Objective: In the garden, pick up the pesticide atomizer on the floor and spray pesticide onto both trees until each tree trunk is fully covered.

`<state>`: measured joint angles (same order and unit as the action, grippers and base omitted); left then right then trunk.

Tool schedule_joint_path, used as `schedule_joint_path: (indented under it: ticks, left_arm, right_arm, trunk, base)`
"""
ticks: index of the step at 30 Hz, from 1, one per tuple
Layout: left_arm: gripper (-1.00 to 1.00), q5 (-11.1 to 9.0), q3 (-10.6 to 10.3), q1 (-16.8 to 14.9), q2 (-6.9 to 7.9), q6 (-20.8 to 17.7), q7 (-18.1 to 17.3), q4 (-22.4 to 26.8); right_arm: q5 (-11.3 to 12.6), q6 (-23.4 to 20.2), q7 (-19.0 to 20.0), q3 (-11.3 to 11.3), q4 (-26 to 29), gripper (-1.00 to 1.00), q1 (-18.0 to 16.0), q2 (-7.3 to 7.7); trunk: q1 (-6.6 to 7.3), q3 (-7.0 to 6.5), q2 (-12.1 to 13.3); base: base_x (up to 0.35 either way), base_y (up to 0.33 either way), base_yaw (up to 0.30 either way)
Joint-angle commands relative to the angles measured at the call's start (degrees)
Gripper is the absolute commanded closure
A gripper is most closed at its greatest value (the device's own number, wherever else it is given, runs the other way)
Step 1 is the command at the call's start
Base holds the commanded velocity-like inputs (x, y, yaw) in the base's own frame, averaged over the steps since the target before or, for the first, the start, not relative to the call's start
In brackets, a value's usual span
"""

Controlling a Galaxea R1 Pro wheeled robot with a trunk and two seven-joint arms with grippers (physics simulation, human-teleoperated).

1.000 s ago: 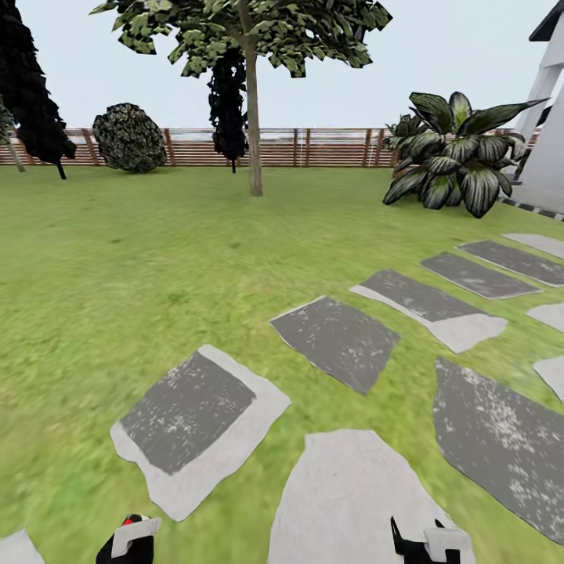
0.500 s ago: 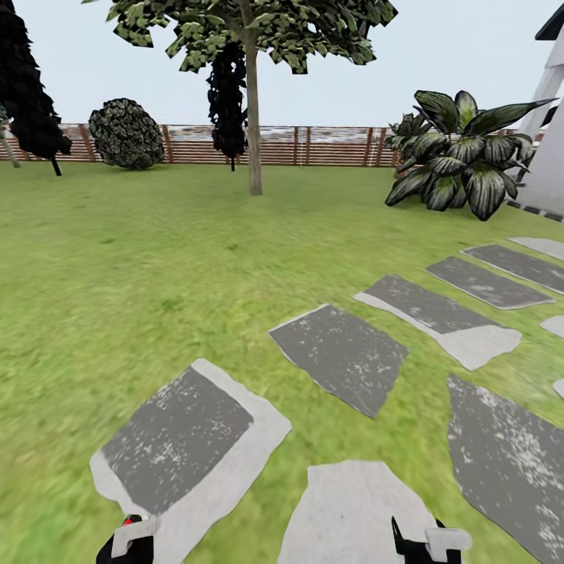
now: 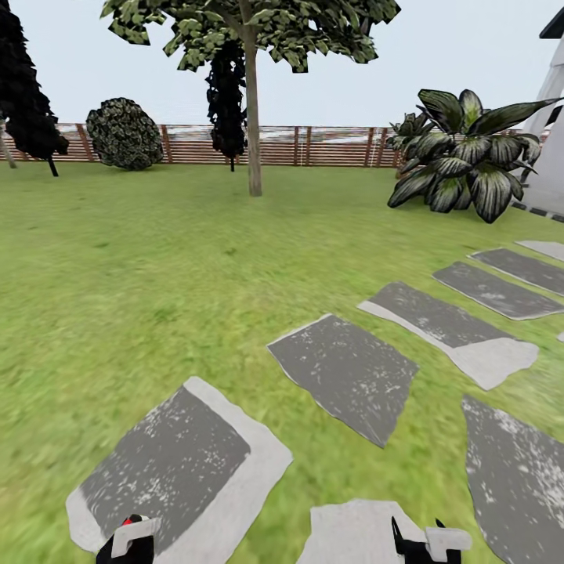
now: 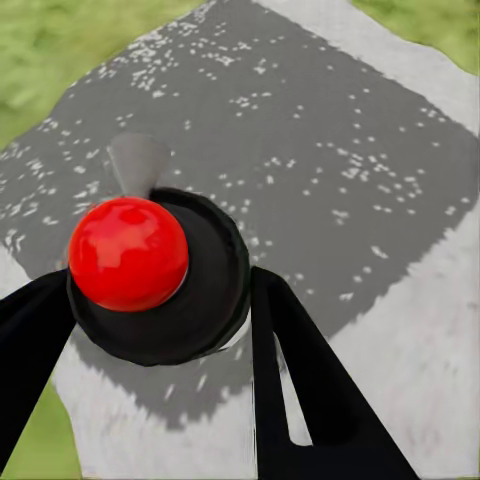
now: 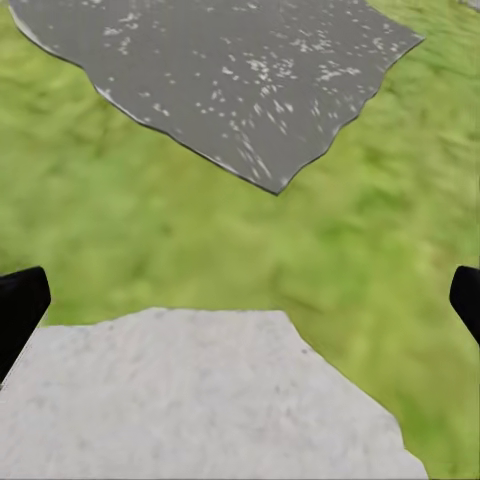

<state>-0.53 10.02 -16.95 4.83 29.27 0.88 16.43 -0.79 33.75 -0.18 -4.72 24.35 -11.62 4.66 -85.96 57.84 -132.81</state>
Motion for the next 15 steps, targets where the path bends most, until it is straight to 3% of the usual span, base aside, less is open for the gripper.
schedule_joint_path:
  ticks: [1,15]
  left_arm:
    - [1.0,0.0,0.0,0.0,0.0,0.0,0.0,0.0]
    - [1.0,0.0,0.0,0.0,0.0,0.0,0.0,0.1]
  right_arm:
    - [0.0,0.0,0.0,0.0,0.0,-1.0,0.0,0.0]
    - [0.0,0.0,0.0,0.1,0.0,-1.0,0.0,0.0]
  trunk:
    - [0.0,0.0,0.0]
    - [0.0,0.0,0.0]
  base:
    - [0.338,0.0,0.0]
    - [0.338,0.0,0.0]
